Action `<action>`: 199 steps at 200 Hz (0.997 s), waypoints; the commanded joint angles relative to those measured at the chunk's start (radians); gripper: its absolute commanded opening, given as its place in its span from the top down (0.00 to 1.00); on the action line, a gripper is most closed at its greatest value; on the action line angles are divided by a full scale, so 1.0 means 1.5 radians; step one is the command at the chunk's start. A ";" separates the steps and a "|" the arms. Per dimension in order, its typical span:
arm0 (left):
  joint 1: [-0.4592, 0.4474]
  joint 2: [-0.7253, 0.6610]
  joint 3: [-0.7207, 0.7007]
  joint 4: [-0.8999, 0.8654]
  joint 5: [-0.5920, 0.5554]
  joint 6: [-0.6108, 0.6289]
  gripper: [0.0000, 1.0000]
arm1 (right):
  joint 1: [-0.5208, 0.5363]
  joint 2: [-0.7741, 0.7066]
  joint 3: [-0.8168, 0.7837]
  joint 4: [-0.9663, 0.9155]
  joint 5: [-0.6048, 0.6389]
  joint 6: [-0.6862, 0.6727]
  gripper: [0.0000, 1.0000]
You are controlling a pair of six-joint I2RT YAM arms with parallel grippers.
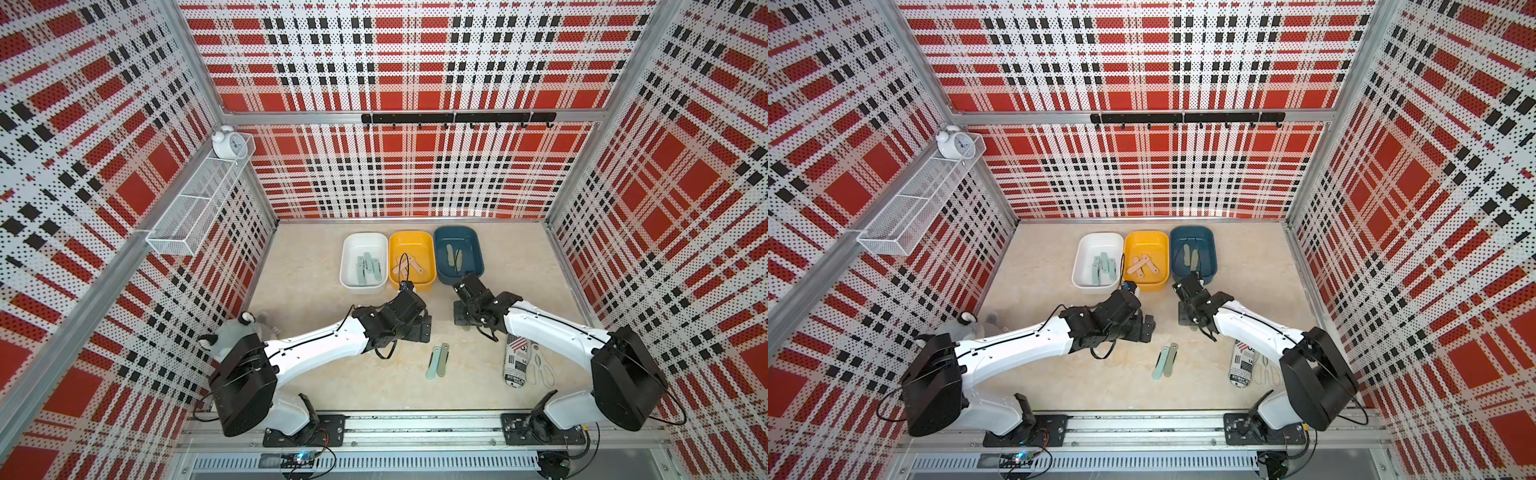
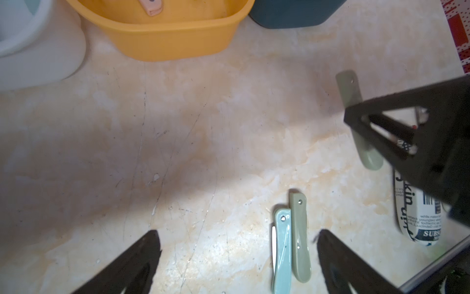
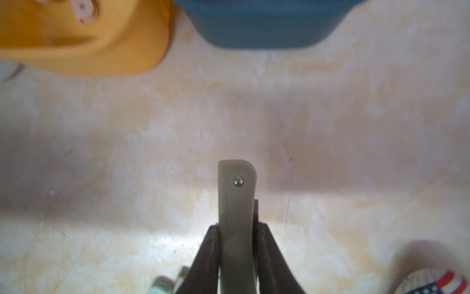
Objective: Place the fruit knives into the storage box by color
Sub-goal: Pick up the fruit knife from the center of the board, then place the fruit knife in the storage box.
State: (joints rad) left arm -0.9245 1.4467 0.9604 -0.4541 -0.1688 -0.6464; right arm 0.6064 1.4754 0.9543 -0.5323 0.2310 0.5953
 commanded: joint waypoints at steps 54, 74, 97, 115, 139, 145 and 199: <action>0.031 -0.001 0.015 -0.011 0.006 0.015 0.01 | -0.111 0.189 0.241 0.025 -0.036 -0.160 0.80; 0.036 0.003 0.019 -0.012 0.008 0.019 0.02 | -0.120 0.252 0.306 0.039 -0.050 -0.170 0.80; 0.042 0.007 0.025 -0.015 0.009 0.025 0.02 | -0.129 0.332 0.388 0.049 -0.080 -0.166 0.80; 0.044 0.005 0.026 -0.019 0.011 0.025 0.02 | -0.142 0.384 0.424 0.079 -0.127 -0.157 0.79; 0.045 0.004 0.020 -0.020 0.011 0.025 0.02 | -0.154 0.435 0.462 0.094 -0.156 -0.144 0.79; 0.045 0.003 0.018 -0.020 0.010 0.025 0.02 | -0.154 0.444 0.469 0.096 -0.158 -0.142 0.79; 0.048 0.003 0.016 -0.020 0.011 0.023 0.02 | -0.163 0.470 0.473 0.125 -0.148 -0.125 0.75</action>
State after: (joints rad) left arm -0.8623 1.4487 0.9768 -0.4721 -0.1570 -0.6216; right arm 0.3725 2.1620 1.6428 -0.3935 0.0113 0.3866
